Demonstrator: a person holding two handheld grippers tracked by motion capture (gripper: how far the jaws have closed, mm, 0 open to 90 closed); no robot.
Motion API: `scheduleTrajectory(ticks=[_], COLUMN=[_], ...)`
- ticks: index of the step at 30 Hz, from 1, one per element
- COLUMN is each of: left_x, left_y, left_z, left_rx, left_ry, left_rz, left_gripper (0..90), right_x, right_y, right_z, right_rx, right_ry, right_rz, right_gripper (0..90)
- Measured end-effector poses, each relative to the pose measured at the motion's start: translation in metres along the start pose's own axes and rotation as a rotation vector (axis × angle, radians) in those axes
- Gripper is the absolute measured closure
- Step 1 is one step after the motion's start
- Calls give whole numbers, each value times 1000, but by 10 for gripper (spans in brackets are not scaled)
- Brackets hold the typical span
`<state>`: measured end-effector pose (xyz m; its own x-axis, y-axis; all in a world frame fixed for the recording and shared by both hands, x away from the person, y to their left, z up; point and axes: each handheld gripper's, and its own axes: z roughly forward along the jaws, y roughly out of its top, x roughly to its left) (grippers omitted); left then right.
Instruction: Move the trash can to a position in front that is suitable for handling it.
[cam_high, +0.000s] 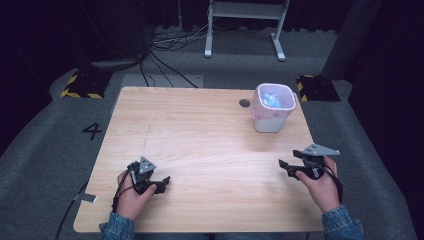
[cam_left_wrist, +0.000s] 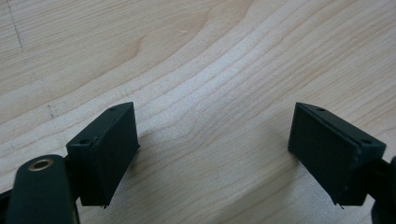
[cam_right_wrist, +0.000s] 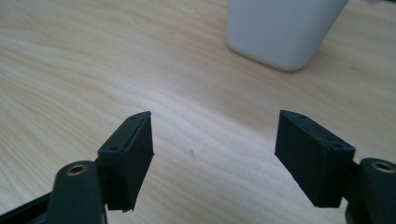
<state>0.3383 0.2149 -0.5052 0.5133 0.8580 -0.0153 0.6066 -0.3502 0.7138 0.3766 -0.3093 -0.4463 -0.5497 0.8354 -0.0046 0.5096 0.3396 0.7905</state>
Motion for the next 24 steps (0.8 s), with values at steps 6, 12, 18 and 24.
scheduleTrajectory(ticks=[6,12,18,24], left_x=[0,0,0,-1], left_y=[0,0,0,0], left_z=[0,0,0,0], left_rx=[0,0,0,-4], left_ry=[0,0,0,0], left_rz=[0,1,1,-1], left_gripper=[154,154,154,156], right_x=[-2,-4,-8,-8], right_y=[30,57,82,109], right_z=[-8,-11,-14,-14], right_rx=[-36,-63,-91,-103], right_ry=[-2,6,3,-2], right_rz=[-13,-21,-13,-54], right_gripper=[308,343,364,406])
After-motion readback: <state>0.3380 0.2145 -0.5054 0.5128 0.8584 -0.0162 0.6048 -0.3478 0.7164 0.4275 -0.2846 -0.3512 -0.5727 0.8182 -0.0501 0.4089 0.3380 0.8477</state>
